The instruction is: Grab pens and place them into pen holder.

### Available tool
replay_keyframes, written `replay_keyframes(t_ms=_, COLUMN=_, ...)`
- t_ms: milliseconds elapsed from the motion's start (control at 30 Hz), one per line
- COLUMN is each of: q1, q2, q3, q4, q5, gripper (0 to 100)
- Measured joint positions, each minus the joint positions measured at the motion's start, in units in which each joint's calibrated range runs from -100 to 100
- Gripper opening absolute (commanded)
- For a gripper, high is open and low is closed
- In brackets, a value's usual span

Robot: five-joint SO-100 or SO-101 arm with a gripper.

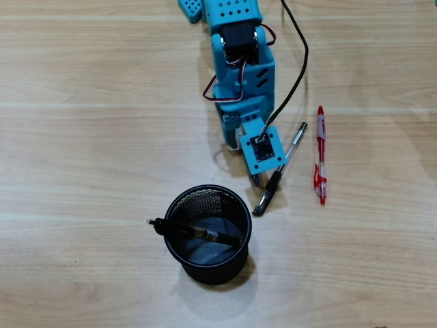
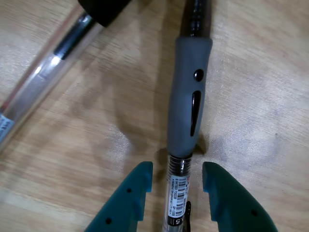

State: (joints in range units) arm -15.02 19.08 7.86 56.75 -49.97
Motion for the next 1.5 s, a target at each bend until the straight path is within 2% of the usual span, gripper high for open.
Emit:
replay_keyframes(t_ms=267, q1=-0.1, q2=2.7, q3=-1.2, q4=0.0, q5=-0.4, gripper=12)
replay_keyframes(t_ms=467, q1=0.5, q2=3.7, q3=-1.7, q4=-0.3, q5=-1.4, gripper=2)
replay_keyframes(t_ms=967, q1=2.1, q2=1.5, q3=-1.2, q4=0.8, q5=-1.5, gripper=2)
replay_keyframes(t_ms=1500, q1=6.3, q2=-31.1, q3=14.4, q4=0.9, q5=0.5, gripper=2)
